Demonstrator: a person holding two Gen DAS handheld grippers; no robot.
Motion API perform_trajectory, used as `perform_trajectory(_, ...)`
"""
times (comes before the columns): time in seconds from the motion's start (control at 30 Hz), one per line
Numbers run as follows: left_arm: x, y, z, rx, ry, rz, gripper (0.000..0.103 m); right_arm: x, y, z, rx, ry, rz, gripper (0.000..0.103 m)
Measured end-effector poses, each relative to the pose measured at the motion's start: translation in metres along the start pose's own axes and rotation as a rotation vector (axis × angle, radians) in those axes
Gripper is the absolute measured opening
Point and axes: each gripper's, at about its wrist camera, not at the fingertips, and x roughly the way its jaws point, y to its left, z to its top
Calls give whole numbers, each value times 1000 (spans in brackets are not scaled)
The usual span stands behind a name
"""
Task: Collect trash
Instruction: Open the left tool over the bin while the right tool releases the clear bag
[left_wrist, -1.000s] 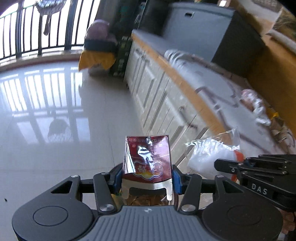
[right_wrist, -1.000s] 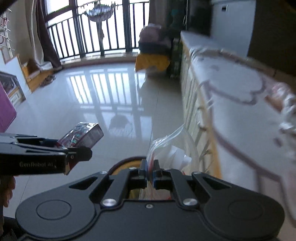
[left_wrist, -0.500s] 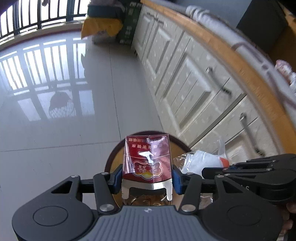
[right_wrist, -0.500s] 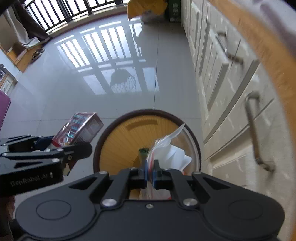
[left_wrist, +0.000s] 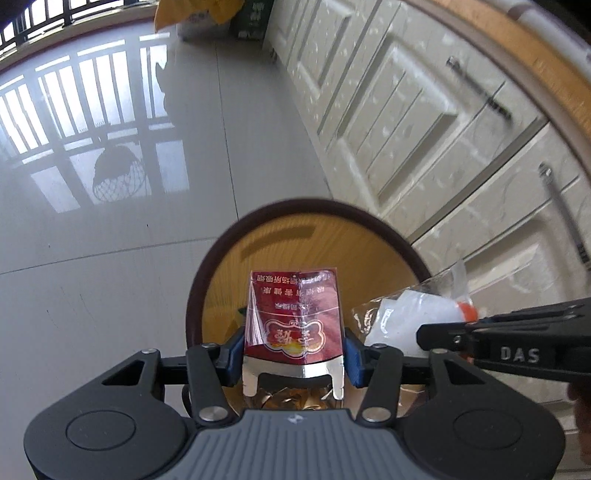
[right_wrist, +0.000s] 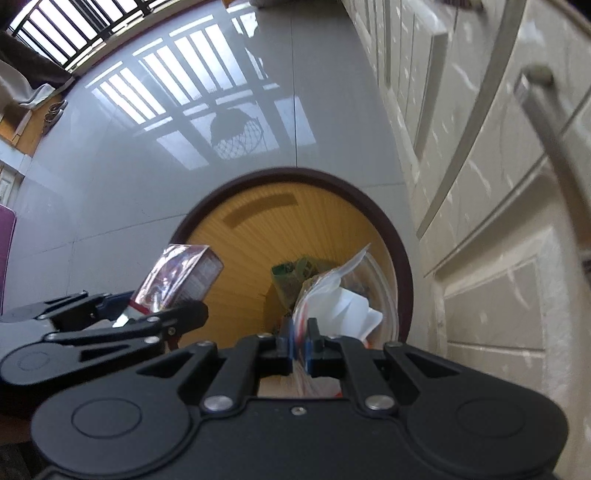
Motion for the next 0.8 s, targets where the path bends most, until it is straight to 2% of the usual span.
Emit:
perform_trajectory(0.3, 26, -4, -5, 48, 65, 38, 53, 12, 8, -3, -73, 43, 12, 9)
perform_trajectory(0.37, 29, -5, -4, 60, 77, 40, 54, 13, 9, -2, -75, 44, 3, 12)
perform_trajectory(0.43, 29, -5, -4, 55, 78, 39, 54, 13, 8, -2, -66, 55, -2, 22)
perform_trajectory(0.5, 28, -4, -4, 50, 78, 36, 56, 14, 7, -2, -63, 63, -8, 24)
perform_trajectory(0.57, 29, -7, -3, 60, 81, 47, 66, 13, 6, -2, -73, 67, -15, 25)
perform_trajectory(0.67, 26, -7, -2, 71, 80, 60, 69, 13, 7, -4, -107, 82, -25, 28)
perform_trajectory(0.8, 21, -8, -2, 77, 82, 73, 73, 9, 9, -8, -148, 99, -40, 37)
